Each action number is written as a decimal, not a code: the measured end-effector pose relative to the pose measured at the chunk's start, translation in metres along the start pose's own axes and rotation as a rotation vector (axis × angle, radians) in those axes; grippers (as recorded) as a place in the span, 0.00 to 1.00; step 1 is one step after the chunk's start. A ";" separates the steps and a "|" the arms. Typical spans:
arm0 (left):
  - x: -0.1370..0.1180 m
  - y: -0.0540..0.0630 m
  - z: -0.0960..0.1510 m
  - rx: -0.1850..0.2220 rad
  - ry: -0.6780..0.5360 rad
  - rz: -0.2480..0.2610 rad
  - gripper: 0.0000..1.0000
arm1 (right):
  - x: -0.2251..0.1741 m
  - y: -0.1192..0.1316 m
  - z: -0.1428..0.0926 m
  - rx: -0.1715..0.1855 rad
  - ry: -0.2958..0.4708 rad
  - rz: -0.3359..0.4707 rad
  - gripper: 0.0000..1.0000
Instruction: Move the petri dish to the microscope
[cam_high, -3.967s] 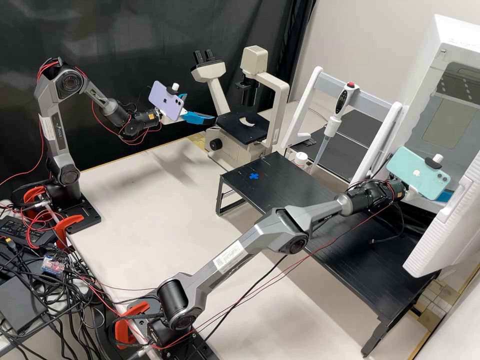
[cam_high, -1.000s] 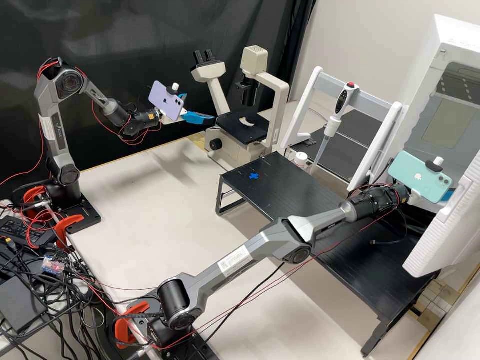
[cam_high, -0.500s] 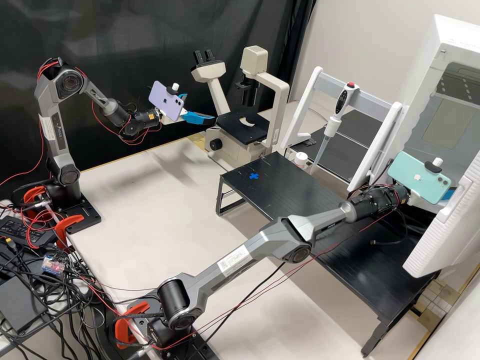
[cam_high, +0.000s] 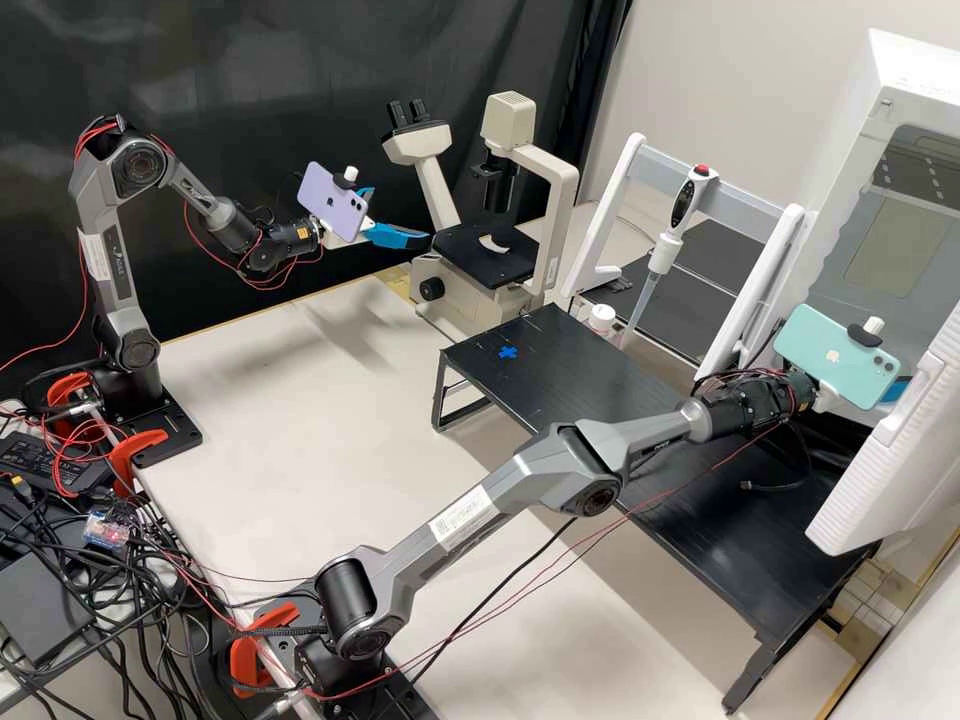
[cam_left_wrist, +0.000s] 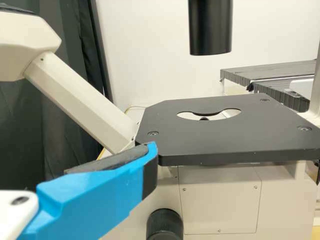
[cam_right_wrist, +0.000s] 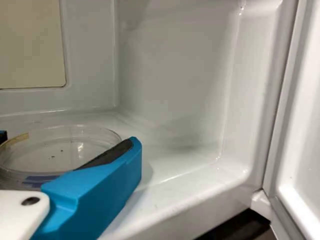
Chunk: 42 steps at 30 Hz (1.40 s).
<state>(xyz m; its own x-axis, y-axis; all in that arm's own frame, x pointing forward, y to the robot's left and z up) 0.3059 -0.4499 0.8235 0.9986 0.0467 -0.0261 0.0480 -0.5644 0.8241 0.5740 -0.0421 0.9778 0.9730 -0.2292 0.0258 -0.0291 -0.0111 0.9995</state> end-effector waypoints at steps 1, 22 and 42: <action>0.000 0.000 0.000 0.000 0.000 0.000 1.00 | -0.001 0.001 0.001 -0.003 -0.002 -0.001 0.00; 0.000 0.000 0.000 0.000 0.000 0.000 1.00 | -0.070 0.023 0.015 -0.001 0.006 -0.061 0.00; 0.000 0.000 0.000 0.000 0.000 0.000 1.00 | -0.193 0.038 0.042 0.039 -0.071 -0.138 0.00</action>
<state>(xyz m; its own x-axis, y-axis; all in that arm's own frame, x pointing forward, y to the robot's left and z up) 0.3059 -0.4499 0.8235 0.9986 0.0467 -0.0261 0.0480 -0.5644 0.8241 0.3756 -0.0396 1.0097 0.9499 -0.2910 -0.1141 0.0931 -0.0848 0.9920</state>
